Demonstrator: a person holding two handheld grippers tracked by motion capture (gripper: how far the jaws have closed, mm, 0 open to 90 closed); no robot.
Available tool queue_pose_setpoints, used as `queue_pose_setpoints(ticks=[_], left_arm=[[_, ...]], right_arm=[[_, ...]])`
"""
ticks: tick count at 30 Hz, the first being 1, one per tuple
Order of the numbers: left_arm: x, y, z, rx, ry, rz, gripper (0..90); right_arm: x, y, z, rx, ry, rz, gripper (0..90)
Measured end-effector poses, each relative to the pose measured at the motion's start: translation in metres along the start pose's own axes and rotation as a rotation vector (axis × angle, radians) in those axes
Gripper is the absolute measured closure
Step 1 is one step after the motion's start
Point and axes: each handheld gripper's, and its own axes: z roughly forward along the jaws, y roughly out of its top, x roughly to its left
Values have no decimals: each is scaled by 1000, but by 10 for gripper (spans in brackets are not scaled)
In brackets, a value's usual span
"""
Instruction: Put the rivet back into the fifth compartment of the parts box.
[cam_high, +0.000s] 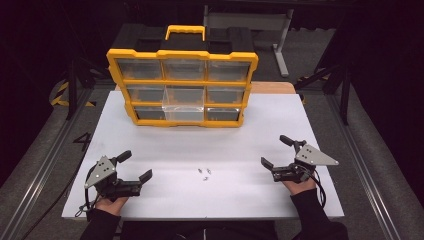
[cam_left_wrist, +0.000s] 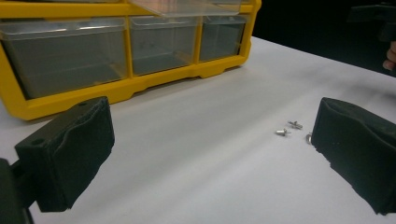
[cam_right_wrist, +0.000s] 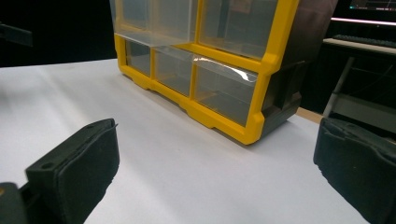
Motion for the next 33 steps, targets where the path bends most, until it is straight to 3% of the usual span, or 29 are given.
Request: queue_pose_setpoints(ticks=[6,12,19,26,33], left_arm=[[-3,3,-2,-5,11,38,4],[-2,3,-3,-6,23,42,4],[-2,5,-6,-15,27,44,4],[-4,5,-4,-12,20,56,3],[-4,5,-4,-9,21,63,2]], right_arm=[[2,3,0,11,9,-4,10],[4,11,4,10,30,4,14],[16,28,23,-5,126,15,16],[29,46,44,-22,174,-10,20],[36,58,63,-16,228,4,19]])
